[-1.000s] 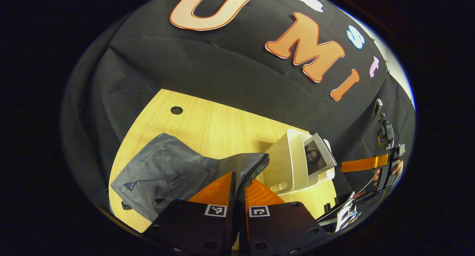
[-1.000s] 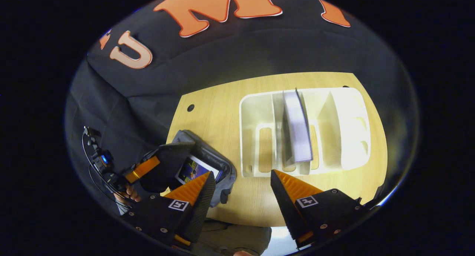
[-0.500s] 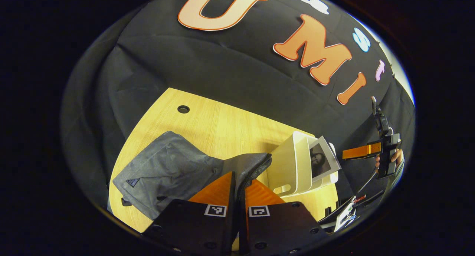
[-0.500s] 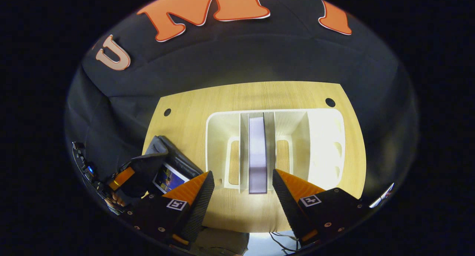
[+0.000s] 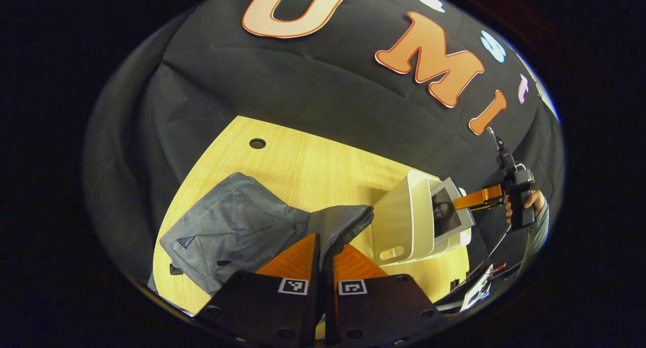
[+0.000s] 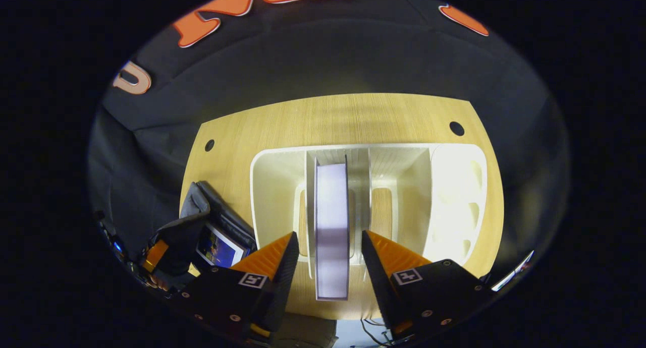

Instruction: Open the schoolbag, grab two books from the bookshelf and put them into the schoolbag.

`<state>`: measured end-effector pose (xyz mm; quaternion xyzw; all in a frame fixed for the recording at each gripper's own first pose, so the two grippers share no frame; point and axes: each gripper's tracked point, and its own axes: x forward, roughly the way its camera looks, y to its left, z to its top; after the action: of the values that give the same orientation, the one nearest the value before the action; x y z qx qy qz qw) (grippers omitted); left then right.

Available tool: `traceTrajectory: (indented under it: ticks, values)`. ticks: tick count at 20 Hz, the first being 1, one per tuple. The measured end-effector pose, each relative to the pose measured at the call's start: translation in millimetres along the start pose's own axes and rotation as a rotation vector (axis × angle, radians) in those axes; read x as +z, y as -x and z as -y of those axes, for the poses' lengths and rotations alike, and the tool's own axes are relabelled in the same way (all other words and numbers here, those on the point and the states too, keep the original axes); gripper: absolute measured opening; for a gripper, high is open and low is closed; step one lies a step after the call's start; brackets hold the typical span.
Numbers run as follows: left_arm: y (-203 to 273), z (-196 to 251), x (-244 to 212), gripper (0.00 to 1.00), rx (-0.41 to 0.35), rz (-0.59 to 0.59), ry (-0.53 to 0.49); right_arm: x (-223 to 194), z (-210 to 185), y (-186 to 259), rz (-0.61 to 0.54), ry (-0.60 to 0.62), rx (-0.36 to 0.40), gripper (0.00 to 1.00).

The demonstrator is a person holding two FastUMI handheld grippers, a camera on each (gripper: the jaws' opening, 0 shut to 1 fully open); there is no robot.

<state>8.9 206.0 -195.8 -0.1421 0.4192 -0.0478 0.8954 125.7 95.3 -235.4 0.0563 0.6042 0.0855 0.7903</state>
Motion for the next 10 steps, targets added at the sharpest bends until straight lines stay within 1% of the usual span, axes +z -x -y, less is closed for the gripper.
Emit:
traceTrajectory:
  ticks: [1,2,3,5,9,10]
  values:
    - [0.2,-0.8,-0.4,0.07,0.011,-0.003,-0.016,-1.5,4.5,-5.4,-0.005,-0.001,-0.014,0.67]
    - [1.6,0.9,-0.1,0.07,0.022,-0.005,-0.029,-2.3,7.1,-9.7,-0.013,0.001,-0.017,0.62]
    - [1.4,2.0,0.2,0.07,0.033,-0.004,-0.037,-3.4,5.9,-10.2,-0.03,-0.01,-0.024,0.5]
    - [3.6,2.2,-3.6,0.07,0.041,-0.01,-0.032,-3.1,6.6,-15.2,-0.034,-0.022,-0.035,0.4]
    - [-0.1,2.4,-5.4,0.07,0.043,-0.022,-0.028,-3.0,13.8,-8.3,-0.011,-0.043,-0.05,0.34]
    - [-2.0,2.1,-4.0,0.08,0.043,-0.023,-0.031,-4.7,13.6,-3.9,-0.001,-0.048,-0.046,0.26]
